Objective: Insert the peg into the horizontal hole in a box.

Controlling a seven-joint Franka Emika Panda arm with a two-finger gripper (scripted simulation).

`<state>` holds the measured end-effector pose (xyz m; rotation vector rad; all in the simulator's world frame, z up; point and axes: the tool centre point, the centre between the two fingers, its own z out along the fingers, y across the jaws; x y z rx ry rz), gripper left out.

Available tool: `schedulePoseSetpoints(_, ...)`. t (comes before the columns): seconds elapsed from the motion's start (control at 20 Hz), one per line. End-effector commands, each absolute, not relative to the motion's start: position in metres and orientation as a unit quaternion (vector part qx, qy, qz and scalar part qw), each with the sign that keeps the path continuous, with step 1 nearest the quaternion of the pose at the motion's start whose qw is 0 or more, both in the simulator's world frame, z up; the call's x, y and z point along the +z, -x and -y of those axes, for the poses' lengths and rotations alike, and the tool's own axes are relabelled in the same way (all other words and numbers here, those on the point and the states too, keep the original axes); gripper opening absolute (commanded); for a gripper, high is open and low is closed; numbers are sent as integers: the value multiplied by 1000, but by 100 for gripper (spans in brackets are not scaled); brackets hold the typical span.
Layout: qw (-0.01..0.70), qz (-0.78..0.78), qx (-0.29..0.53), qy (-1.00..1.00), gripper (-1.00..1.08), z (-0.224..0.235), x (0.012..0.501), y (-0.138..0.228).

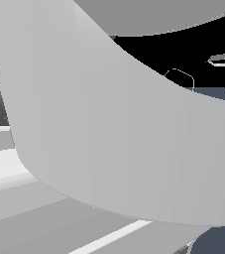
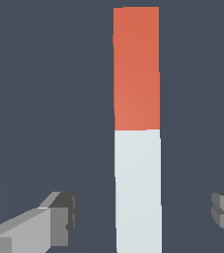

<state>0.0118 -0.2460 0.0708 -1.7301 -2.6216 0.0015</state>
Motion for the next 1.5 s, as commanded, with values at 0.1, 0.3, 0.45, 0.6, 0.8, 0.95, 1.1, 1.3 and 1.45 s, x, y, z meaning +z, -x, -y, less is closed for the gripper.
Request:
schedulePoseSetpoints(0.1,0,839,0,545,100,251,68,-15)
schedulePoseSetpoints(0.3,0,838,0,546,100,251,68,-15)
schedulePoseSetpoints(0.45,0,838,0,546,100,251,62,-15)
schedulePoseSetpoints(0.6,0,838,0,545,100,251,50,-15)
schedulePoseSetpoints(0.8,0,839,0,545,100,251,29,-14)
schedulePoseSetpoints(0.95,0,839,0,545,100,251,20,-15)
schedulePoseSetpoints(1.1,0,839,0,545,100,251,18,-16)
schedulePoseSetpoints(1.3,0,839,0,545,-100,251,18,-16)
schedulePoseSetpoints(1.45,0,839,0,545,-100,251,18,-16)
